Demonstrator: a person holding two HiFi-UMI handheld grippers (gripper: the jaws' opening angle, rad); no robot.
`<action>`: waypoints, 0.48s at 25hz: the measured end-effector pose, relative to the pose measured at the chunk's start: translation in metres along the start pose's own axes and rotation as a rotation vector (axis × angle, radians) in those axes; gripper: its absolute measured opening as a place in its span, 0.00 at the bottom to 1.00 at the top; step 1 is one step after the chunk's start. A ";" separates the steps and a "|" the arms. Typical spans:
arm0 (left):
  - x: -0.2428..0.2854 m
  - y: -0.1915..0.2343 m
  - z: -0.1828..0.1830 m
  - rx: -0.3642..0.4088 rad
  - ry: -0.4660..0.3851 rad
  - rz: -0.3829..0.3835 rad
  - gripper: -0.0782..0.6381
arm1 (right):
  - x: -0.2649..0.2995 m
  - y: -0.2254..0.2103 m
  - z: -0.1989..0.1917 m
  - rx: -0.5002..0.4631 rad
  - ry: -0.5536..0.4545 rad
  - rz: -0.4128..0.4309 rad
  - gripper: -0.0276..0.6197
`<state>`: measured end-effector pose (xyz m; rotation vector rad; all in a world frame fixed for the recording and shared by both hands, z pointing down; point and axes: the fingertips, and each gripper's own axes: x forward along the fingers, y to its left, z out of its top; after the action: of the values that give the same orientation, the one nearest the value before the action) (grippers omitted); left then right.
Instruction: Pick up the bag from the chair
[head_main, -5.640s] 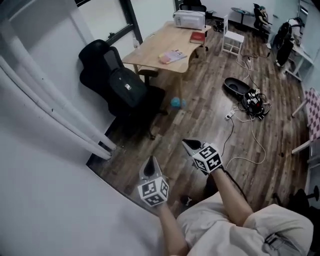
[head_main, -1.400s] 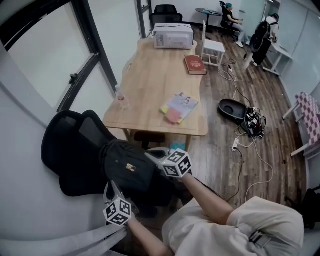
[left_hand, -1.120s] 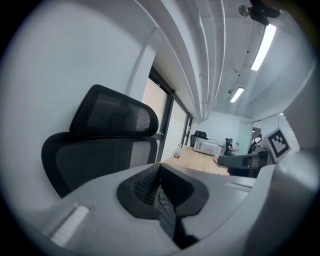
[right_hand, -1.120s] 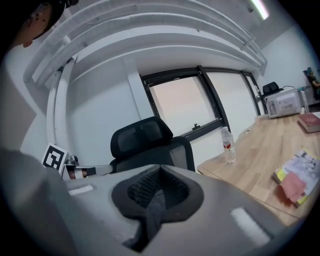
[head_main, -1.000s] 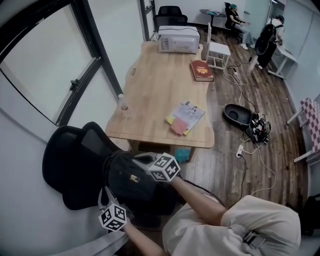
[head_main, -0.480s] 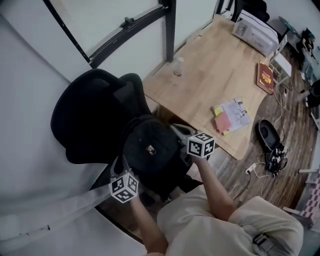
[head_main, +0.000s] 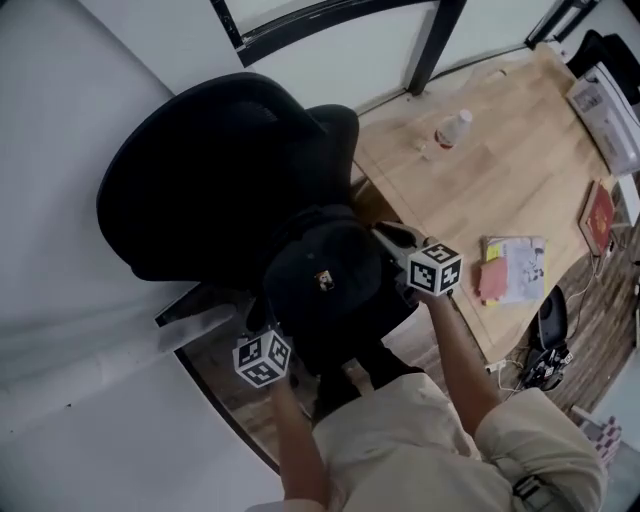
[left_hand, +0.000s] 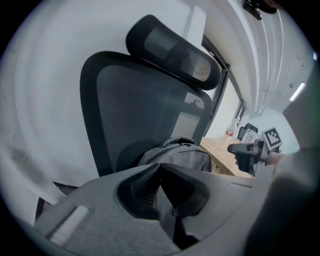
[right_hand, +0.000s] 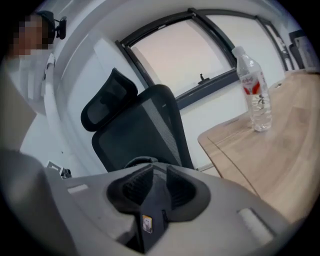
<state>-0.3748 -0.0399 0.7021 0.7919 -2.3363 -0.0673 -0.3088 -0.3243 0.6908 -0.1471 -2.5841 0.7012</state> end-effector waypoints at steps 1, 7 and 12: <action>0.006 0.003 -0.005 -0.024 -0.001 -0.004 0.12 | 0.007 -0.006 -0.004 -0.032 0.030 0.014 0.18; 0.028 0.031 -0.040 0.004 0.056 -0.006 0.12 | 0.053 -0.015 -0.048 -0.167 0.196 0.097 0.46; 0.041 0.045 -0.068 -0.008 0.074 -0.066 0.27 | 0.072 -0.032 -0.075 -0.223 0.275 0.122 0.55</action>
<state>-0.3819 -0.0157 0.7897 0.8537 -2.2395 -0.0750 -0.3380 -0.3023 0.7936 -0.4428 -2.3936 0.3994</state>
